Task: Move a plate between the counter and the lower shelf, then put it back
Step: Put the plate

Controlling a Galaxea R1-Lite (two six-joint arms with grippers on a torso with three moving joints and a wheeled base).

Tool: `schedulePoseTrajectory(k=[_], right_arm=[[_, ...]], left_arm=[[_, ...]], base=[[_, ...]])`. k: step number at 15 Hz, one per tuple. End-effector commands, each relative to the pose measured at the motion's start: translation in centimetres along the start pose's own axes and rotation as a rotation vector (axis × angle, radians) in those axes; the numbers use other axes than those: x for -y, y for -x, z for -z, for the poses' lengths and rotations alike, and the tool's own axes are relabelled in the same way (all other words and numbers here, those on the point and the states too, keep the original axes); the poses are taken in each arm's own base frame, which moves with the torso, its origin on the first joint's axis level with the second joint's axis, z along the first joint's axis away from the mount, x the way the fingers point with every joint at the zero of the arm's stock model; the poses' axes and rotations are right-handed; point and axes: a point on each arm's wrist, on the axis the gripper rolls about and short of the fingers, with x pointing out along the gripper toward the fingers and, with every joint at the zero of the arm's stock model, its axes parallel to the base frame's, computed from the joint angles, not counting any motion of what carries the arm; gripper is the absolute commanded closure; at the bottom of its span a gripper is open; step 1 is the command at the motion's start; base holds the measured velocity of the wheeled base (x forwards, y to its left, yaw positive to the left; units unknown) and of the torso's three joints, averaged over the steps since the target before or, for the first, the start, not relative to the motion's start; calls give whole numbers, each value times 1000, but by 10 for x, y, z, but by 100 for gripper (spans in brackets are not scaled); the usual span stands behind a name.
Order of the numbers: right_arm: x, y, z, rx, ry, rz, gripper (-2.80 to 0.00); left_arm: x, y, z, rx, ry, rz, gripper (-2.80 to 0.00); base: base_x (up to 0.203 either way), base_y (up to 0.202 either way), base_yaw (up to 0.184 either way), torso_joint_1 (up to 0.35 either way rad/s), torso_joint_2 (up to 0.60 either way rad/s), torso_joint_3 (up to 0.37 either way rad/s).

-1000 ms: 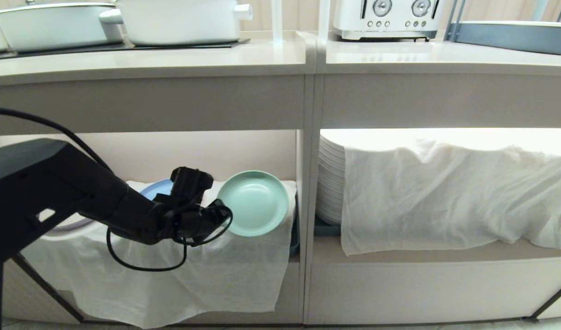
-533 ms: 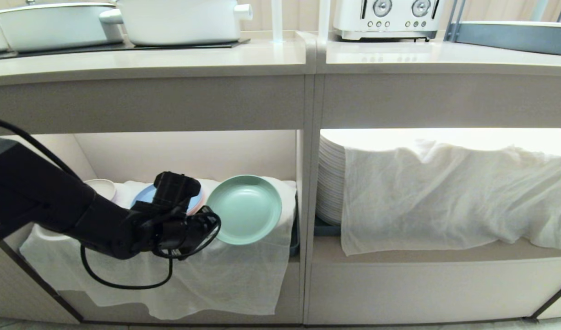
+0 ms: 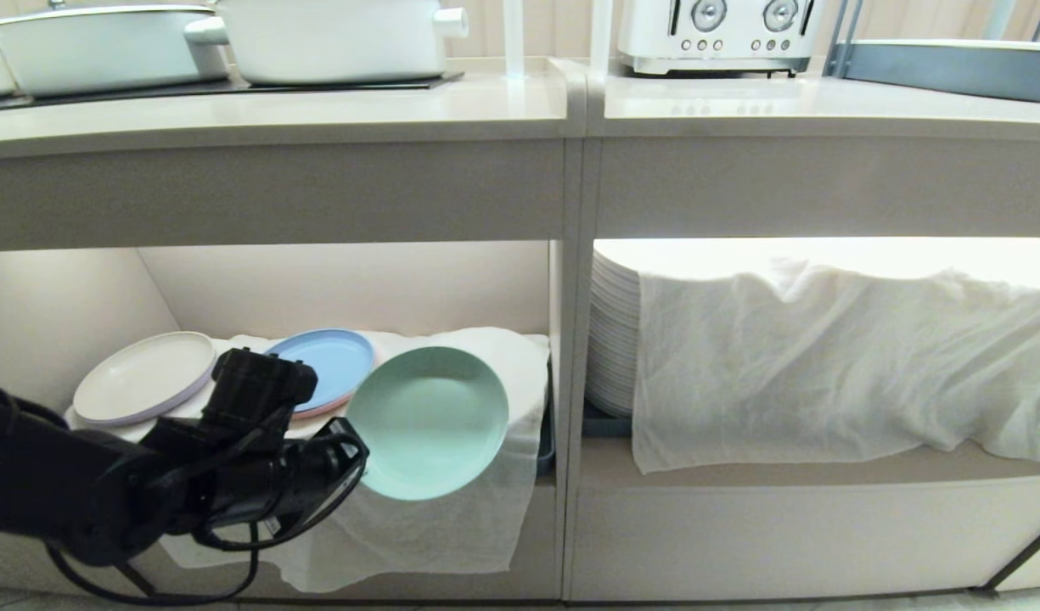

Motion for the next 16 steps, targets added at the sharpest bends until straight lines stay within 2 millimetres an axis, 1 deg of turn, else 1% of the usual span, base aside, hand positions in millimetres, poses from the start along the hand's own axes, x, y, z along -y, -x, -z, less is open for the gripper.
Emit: schedulePoseTrajectory(k=[1,4,8,10,12,16], right_arm=[[0,0,0,0,2,0,0],[0,0,0,-1,1,0,0],[0,0,0,0,0,0,0],[0,0,0,0,0,0,0],[0,0,0,0,2,0,0],[0,0,0,0,0,0,0]], left_arm=[[-7,28,8,-1,-6,26,0],[-22,52,23,-48,-27,23,0],[-44,75,41,-90,-104,16,0],[-50,83,45,-91,-123,40,0],[-60,89,52,-124,-186,32,0],[-61,90,54,-154,-198,42,0]], base=[[0,0,0,0,0,0],[0,0,0,0,0,0],[0,0,0,0,0,0],[0,0,0,0,0,0],[0,0,0,0,0,0],[0,0,0,0,0,0]])
